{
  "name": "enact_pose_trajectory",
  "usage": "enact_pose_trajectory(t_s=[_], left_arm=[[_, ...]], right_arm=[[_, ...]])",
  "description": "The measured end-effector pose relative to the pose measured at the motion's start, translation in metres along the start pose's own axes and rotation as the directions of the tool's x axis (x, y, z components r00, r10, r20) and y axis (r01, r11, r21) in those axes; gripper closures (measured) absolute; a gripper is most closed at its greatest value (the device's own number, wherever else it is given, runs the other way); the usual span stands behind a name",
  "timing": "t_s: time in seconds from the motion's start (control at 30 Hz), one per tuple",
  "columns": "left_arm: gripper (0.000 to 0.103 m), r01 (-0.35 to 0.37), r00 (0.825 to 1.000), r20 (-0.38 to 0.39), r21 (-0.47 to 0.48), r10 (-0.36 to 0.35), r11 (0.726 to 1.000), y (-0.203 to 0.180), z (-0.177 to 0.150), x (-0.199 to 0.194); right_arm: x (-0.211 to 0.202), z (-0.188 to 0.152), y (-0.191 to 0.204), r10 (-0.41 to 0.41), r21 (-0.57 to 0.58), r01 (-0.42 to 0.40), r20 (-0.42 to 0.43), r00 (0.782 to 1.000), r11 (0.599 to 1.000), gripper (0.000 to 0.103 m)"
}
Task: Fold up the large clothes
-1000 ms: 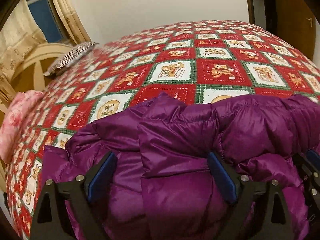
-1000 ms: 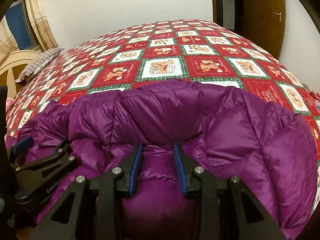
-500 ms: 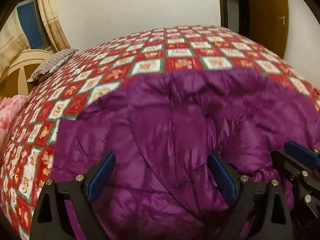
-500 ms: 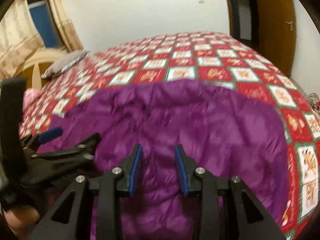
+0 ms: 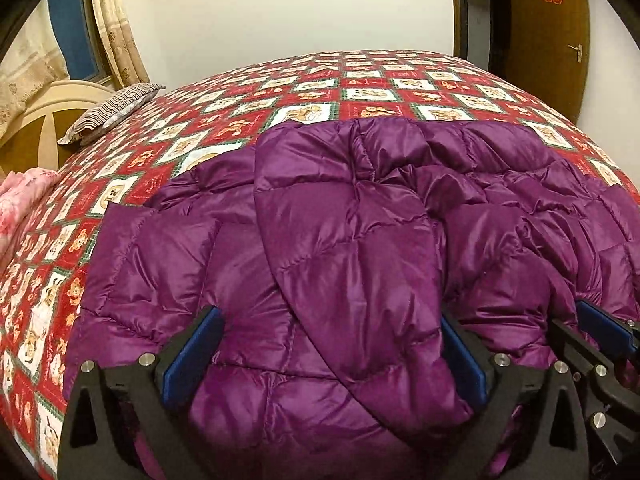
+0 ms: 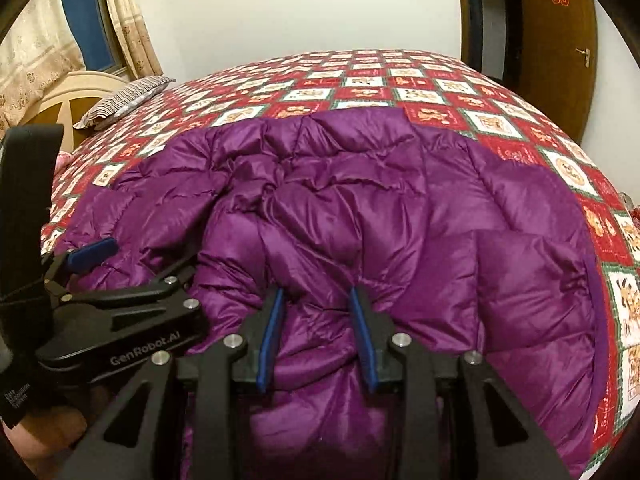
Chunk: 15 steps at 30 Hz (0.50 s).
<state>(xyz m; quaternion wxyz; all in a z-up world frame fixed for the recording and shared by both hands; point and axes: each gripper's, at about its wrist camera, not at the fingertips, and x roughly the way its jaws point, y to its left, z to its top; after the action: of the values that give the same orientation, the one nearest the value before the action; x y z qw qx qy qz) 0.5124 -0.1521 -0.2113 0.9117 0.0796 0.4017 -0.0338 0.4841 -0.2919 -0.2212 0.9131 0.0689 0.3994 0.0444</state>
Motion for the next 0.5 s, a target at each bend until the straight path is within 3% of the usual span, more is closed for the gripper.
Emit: enact_pose_trajectory(t_s=[0.23, 0.4, 0.43, 0.47, 0.5], left_arm=[[0.001, -0.002, 1.0, -0.004, 0.001, 0.002, 1.0, 0.0, 0.0, 0.001], [0.001, 0.012, 0.998, -0.061, 0.003, -0.012, 1.0, 0.015, 0.017, -0.013], [0.001, 0.01, 0.999, -0.035, -0.014, -0.01, 1.0, 0.025, 0.019, -0.029], [0.001, 0.029, 0.999, -0.022, -0.025, -0.029, 0.999, 0.032, 0.019, -0.04], [0.001, 0.049, 0.999, -0.015, -0.036, -0.05, 0.998, 0.04, 0.016, -0.051]], right_arm=[[0.0, -0.001, 0.002, -0.003, -0.002, 0.003, 0.001, 1.0, 1.0, 0.065], [-0.011, 0.007, -0.001, 0.014, -0.005, -0.014, -0.047, 0.999, 1.0, 0.064], [-0.019, 0.008, -0.005, 0.029, 0.019, -0.028, -0.048, 0.998, 0.999, 0.059], [-0.033, 0.008, -0.01, 0.044, 0.041, -0.043, -0.031, 0.999, 0.998, 0.043], [-0.053, 0.005, -0.017, 0.047, 0.057, -0.047, 0.004, 0.999, 0.997, 0.036]])
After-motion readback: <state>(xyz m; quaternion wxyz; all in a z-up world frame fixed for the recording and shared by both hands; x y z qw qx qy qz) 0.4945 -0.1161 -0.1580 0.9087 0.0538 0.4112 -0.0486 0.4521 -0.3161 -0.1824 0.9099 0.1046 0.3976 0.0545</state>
